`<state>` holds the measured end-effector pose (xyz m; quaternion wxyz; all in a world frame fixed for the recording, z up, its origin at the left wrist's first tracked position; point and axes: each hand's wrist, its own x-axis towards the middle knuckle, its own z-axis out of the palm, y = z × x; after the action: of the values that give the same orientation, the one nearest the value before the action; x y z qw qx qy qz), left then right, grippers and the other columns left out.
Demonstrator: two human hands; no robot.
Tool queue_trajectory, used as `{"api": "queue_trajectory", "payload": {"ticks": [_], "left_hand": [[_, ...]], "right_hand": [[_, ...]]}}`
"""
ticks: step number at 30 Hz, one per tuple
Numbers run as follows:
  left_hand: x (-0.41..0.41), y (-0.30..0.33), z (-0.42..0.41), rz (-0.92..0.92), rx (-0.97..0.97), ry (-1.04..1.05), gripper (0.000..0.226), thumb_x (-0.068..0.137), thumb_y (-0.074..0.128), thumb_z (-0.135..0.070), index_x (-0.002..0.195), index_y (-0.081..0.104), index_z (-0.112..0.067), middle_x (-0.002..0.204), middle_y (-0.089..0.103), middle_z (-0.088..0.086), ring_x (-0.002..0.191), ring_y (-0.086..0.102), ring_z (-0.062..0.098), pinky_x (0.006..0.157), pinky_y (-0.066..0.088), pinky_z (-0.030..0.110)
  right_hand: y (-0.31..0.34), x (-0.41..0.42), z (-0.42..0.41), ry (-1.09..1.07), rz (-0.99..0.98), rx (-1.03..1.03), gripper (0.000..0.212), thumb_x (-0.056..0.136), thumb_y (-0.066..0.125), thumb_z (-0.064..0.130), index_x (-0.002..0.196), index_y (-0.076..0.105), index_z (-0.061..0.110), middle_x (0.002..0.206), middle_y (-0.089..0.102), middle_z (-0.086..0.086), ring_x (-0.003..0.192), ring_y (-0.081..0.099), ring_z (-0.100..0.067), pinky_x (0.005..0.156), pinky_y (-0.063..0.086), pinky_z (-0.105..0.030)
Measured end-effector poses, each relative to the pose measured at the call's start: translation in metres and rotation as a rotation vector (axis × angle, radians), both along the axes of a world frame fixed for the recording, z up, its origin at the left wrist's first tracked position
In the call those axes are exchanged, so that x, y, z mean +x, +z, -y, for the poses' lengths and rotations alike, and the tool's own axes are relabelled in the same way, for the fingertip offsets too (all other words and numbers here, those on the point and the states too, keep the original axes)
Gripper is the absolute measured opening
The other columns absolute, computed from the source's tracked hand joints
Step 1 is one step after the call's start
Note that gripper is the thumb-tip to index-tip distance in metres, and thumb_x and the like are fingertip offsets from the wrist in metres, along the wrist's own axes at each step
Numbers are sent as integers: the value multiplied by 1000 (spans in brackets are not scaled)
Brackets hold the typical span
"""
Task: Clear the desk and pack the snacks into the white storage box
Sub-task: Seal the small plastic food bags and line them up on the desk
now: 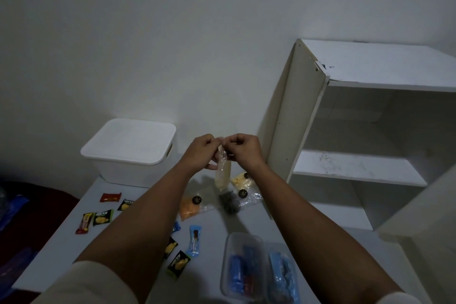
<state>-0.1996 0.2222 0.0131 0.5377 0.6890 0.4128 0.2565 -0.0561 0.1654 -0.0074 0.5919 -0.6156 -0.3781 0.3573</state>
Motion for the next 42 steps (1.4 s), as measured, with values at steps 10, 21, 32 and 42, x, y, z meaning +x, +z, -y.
{"api": "queue_trajectory", "payload": {"ticks": [10, 21, 32, 42], "left_hand": [[2, -6, 2, -27, 150, -33, 33, 108, 40, -26, 88, 59, -10, 85, 67, 12, 84, 69, 26, 75, 64, 45], [-16, -27, -4, 14, 13, 35, 12, 99, 62, -25, 104, 61, -15, 106, 70, 12, 96, 70, 22, 81, 61, 43], [-57, -78, -36, -134, -60, 58, 13, 96, 64, -17, 102, 76, -19, 111, 75, -1, 108, 67, 18, 102, 51, 42], [-45, -133, -112, -12, -136, 163, 14, 101, 57, -13, 92, 67, -13, 94, 75, 4, 92, 69, 21, 91, 54, 42]], "right_hand": [[20, -1, 6, 73, -27, -89, 10, 87, 73, -2, 96, 74, 2, 84, 75, -16, 72, 74, -20, 66, 61, -29], [1, 2, 6, 125, 290, -226, 11, 95, 68, 11, 86, 73, 8, 78, 68, -7, 72, 63, -18, 69, 59, -37], [-3, 17, -6, 512, 67, -406, 10, 101, 57, 18, 97, 67, 15, 114, 77, -8, 109, 74, -30, 85, 55, -39], [-98, -11, -70, 216, 65, -435, 20, 96, 69, 15, 116, 72, 13, 102, 72, -8, 89, 65, -21, 68, 52, -32]]}}
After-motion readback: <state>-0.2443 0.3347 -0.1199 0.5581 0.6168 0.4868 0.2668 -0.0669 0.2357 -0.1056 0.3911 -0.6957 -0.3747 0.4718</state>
